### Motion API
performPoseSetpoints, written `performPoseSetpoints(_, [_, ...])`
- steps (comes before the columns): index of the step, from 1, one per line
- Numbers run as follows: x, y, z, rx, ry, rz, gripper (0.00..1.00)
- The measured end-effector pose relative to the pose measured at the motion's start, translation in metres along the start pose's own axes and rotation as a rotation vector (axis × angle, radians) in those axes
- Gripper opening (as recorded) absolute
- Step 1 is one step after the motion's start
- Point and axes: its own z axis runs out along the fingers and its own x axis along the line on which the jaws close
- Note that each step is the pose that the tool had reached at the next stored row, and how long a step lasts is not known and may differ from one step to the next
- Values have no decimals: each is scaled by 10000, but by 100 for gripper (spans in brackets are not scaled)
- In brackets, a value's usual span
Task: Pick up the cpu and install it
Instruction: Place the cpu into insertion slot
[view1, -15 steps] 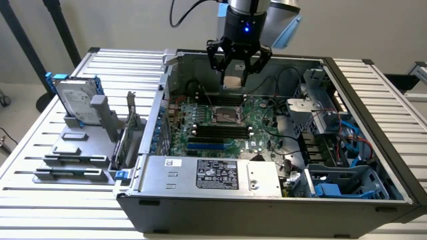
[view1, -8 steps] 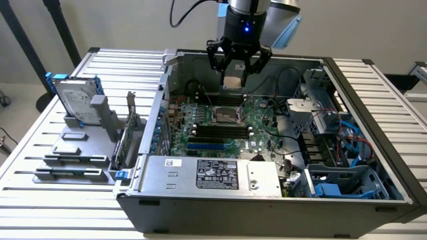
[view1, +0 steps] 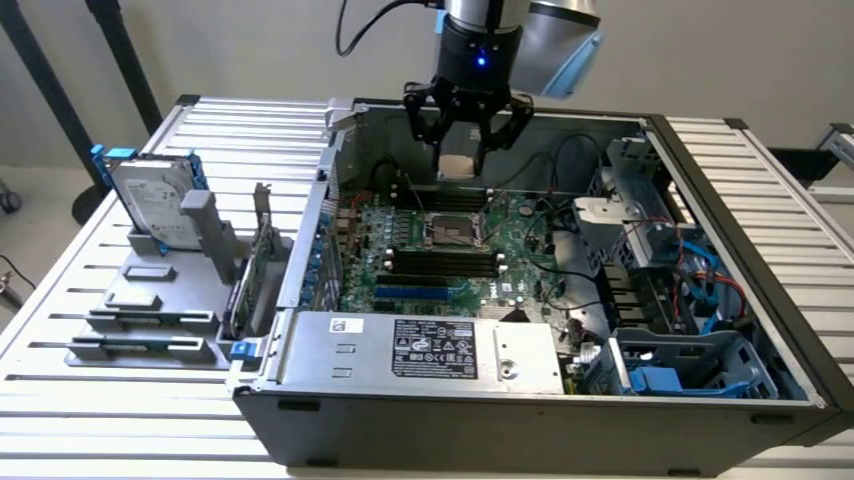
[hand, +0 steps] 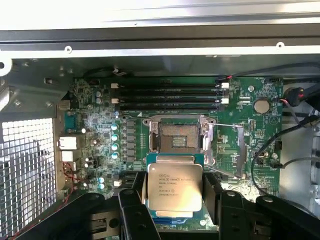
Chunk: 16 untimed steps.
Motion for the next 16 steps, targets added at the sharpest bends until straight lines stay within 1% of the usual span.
performPoseSetpoints(16, [-9,-4,192,-135,-67,2903,55])
